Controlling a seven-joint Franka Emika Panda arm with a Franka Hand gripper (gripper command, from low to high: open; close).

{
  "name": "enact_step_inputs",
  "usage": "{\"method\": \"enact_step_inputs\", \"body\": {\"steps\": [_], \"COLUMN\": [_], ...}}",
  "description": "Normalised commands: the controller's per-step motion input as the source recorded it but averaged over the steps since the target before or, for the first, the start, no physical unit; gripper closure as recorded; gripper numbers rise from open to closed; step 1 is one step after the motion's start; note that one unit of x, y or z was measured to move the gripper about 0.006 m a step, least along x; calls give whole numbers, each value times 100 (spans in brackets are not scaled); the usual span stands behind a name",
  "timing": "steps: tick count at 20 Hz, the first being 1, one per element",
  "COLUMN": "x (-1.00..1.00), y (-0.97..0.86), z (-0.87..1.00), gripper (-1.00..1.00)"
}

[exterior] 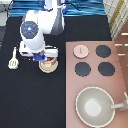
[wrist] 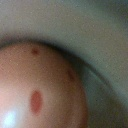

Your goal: Take the lid off the pot, put the pot on the plate, and use the tool to push the pot to the front of the table.

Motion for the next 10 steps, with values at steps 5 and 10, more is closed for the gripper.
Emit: {"method": "enact_step_inputs", "body": {"steps": [5, 10], "x": [-7, 1], "y": [-17, -16], "z": [-19, -11], "gripper": [100, 100]}}
